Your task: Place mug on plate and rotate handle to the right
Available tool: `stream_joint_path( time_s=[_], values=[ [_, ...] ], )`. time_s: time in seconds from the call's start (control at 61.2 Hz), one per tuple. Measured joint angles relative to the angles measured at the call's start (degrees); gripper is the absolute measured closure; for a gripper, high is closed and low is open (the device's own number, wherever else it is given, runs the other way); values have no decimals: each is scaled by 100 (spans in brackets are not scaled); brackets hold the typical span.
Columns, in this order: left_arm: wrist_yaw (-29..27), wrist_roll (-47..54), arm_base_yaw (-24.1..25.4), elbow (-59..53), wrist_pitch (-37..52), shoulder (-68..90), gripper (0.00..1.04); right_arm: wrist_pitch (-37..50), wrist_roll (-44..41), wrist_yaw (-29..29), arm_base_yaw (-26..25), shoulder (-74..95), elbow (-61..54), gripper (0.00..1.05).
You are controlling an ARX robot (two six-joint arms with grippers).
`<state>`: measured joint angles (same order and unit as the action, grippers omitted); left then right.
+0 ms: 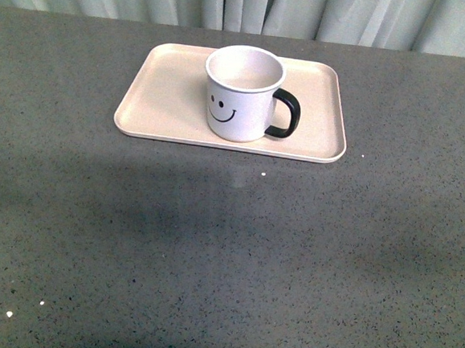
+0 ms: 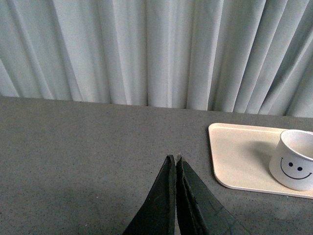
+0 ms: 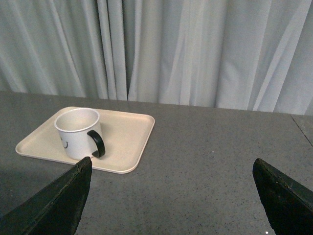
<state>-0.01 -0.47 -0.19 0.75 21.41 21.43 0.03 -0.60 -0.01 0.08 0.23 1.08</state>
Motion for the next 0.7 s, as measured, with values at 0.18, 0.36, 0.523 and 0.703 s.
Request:
stream_joint_path(
  time_s=[0.18, 0.36, 0.523, 0.703],
  values=[
    [0, 2, 0, 0, -452, -459, 103, 0, 0, 0, 0, 0, 0, 9],
    [0, 2, 0, 0, -815, -828, 103, 0, 2, 0, 0, 0, 0, 9],
    [0, 0, 0, 0, -1040, -1040, 103, 0, 2, 0, 0, 0, 0, 9],
    [2, 2, 0, 2, -2041, -1867, 103, 0, 2, 2, 0, 0, 0, 9]
  ],
)
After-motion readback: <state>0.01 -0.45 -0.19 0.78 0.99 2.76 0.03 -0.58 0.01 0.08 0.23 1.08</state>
